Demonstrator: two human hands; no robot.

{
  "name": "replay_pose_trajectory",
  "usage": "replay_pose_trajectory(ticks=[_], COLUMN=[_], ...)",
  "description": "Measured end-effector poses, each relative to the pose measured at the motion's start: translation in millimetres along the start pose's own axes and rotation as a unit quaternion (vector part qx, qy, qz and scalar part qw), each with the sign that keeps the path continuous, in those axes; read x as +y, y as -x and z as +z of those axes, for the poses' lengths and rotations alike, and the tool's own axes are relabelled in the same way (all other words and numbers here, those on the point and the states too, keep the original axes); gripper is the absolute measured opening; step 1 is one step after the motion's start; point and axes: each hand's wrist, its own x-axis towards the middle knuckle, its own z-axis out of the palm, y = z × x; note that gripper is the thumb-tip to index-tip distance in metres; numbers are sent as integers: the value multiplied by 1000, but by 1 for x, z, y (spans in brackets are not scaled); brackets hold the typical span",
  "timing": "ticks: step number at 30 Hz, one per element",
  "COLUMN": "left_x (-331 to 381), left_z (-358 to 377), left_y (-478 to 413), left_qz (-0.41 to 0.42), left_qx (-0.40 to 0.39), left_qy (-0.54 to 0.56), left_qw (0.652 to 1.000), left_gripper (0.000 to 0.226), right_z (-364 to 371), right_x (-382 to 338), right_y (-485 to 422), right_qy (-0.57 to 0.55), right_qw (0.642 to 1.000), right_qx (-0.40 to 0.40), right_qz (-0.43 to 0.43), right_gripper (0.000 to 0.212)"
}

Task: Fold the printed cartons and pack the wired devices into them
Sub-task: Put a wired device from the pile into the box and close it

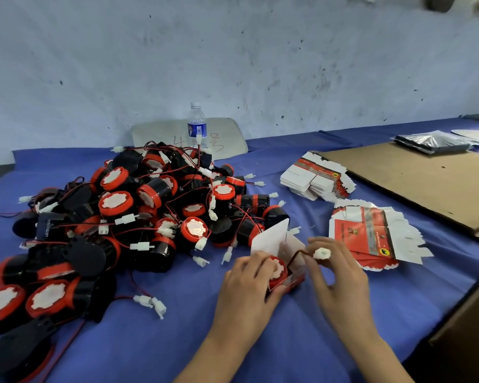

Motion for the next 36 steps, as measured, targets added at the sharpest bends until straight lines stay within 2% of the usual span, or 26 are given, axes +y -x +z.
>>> replay_pose_trajectory(ticks=[2, 5, 9, 13, 16, 19, 21, 25, 27, 29, 30, 32, 36], left_x=[0, -1, -3, -3, -2, -1, -2, -1, 0, -3, -4, -6, -8], left_z=[0, 1, 6, 8, 7, 8, 9, 10, 11, 13, 14, 16, 20], left_y=[-2, -1, 2, 6, 6, 6, 6, 7, 7, 7, 8, 8, 8], left_qz=[-2, -26, -19, -12, 3, 11, 14, 20, 22, 20, 14, -4, -4], left_qx=[5, -8, -39, -41, -28, -12, -8, 2, -4, -11, -15, -26, -58], left_qy=[-8, 6, 11, 46, 61, 72, 80, 79, 82, 96, 101, 113, 129], left_qw=[1000, 1000, 999, 998, 998, 997, 997, 997, 996, 995, 995, 993, 990], left_gripper=[33, 30, 41, 64, 75, 77, 78, 83, 86, 86, 85, 80, 79], right_z=[-4, -4, 4, 12, 17, 23, 23, 15, 13, 11, 9, 7, 4], right_x=[-7, -17, -17, -12, -12, -7, -6, -10, -13, -13, -13, -16, -17], right_y=[-4, -6, -14, -21, -21, -17, -15, -16, -22, -31, -36, -43, -24], right_qy=[-14, -74, -106, -94, -63, 59, 147, 252, 299, 337, 350, 337, 313], right_qw=[995, 987, 985, 988, 995, 998, 989, 967, 946, 914, 897, 886, 881], right_qx=[95, 141, 135, 118, 74, 16, -5, -43, -123, -221, -263, -312, -347], right_qz=[26, 11, 13, 41, 33, -11, -22, -8, 24, 51, 53, 59, 77], right_gripper=[20, 31, 45, 44, 49, 31, 27, 29, 26, 34, 38, 39, 41])
